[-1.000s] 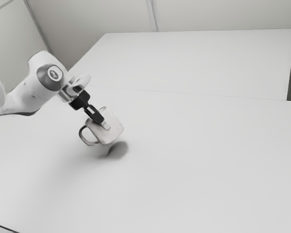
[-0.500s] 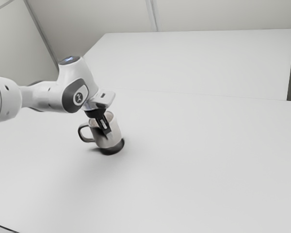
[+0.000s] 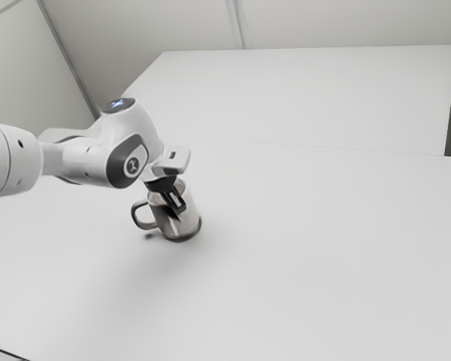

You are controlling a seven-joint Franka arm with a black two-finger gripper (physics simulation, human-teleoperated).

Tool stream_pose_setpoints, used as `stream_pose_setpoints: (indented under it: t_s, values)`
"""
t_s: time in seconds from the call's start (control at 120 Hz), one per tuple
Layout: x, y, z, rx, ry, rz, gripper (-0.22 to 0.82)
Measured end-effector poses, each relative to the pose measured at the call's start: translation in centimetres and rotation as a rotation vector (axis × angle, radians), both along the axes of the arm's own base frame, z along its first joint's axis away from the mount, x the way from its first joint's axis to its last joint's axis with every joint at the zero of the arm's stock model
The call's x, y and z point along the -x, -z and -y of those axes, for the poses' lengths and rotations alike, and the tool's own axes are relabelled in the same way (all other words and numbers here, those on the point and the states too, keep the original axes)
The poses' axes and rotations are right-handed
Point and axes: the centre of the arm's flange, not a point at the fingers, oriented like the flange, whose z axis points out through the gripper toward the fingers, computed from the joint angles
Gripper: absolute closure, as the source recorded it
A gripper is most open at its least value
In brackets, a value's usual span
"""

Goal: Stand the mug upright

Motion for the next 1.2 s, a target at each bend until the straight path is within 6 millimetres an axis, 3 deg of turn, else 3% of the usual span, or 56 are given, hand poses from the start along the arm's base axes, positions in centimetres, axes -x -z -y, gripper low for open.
stream_pose_setpoints:
  t_s: [0.225,0.567,0.667,0.8,1.033,1.125,1.2]
  values:
    - [0.5,1.2,-0.5,0.009,-0.055,-0.008,0.70]
    - [0.5,0.9,-0.3,0.015,-0.085,0.002,0.27]
    - [0.5,-0.3,-0.1,0.017,-0.088,0.020,0.17]
    - [0.2,-3.2,0.6,0.028,-0.095,0.059,0.09]
    - [-4.7,-10.5,2.2,0.085,-0.136,0.018,0.03]
    - [-8.3,-12.8,0.1,0.096,-0.181,-0.025,0.02]
    - [-10.6,-13.0,-1.2,0.100,-0.207,-0.083,0.01]
